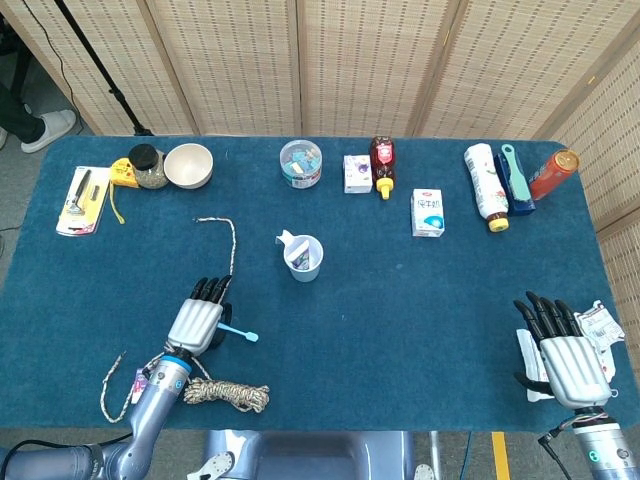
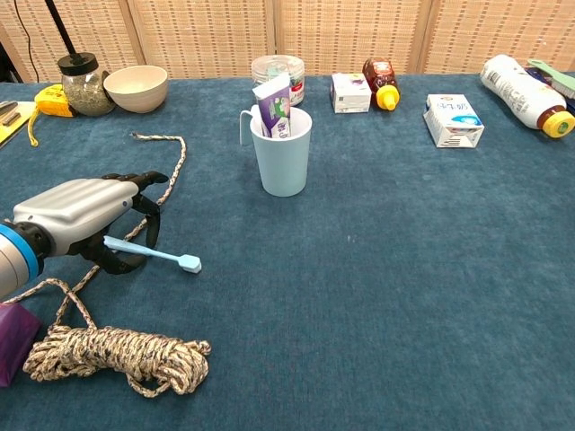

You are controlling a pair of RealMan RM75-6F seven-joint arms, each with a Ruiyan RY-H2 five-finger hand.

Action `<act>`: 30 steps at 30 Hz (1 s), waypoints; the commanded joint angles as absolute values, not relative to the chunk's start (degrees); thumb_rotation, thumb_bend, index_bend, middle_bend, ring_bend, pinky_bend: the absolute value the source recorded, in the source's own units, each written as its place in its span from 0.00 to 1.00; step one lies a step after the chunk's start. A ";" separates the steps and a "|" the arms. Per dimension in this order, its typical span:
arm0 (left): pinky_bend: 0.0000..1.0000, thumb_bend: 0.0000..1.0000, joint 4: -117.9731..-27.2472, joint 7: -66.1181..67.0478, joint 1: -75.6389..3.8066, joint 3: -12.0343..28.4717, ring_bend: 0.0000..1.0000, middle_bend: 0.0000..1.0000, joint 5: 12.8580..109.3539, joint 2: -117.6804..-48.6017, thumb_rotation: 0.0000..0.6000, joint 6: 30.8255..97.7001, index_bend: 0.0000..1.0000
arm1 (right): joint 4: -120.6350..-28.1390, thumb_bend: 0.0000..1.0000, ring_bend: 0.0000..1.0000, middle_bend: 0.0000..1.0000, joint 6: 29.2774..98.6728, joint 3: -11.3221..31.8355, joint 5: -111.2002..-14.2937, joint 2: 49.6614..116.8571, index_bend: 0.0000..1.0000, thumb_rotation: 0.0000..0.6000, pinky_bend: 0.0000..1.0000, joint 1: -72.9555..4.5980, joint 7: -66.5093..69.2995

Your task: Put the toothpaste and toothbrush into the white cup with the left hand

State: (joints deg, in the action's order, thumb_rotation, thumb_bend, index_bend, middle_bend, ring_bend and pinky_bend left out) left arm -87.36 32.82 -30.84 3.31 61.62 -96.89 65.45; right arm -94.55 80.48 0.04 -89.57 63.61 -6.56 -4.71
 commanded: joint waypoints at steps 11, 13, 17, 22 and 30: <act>0.00 0.38 -91.60 30.82 -30.31 4.65 0.00 0.00 63.68 -93.21 1.00 66.93 0.57 | -94.55 0.00 0.00 0.00 80.38 0.02 -89.53 63.61 0.00 1.00 0.00 -6.60 -4.64; 0.00 0.38 -92.58 30.42 -30.21 4.85 0.00 0.00 64.16 -92.14 1.00 67.18 0.57 | -94.56 0.00 0.00 0.00 80.40 -0.04 -89.61 63.65 0.00 1.00 0.00 -6.59 -4.78; 0.00 0.38 -94.21 29.31 -30.10 5.17 0.00 0.00 64.85 -90.35 1.00 67.20 0.57 | -94.65 0.00 0.00 0.00 80.37 -0.11 -89.69 63.74 0.00 1.00 0.00 -6.59 -5.11; 0.00 0.38 -96.37 27.12 -29.97 5.73 0.00 0.00 66.10 -88.14 1.00 67.28 0.57 | -94.68 0.00 0.00 0.00 80.15 -0.17 -89.61 63.88 0.00 1.00 0.00 -6.64 -5.46; 0.00 0.38 -100.81 24.26 -30.16 7.50 0.00 0.00 66.73 -84.35 1.00 67.17 0.57 | -94.63 0.00 0.00 0.00 79.73 -0.27 -89.45 64.05 0.00 1.00 0.00 -6.76 -5.76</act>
State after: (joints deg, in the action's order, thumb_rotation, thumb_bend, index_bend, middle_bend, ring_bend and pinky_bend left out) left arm -100.09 24.77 -30.08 7.04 66.55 -85.00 67.12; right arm -94.63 79.75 -0.26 -89.45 64.04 -6.75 -5.75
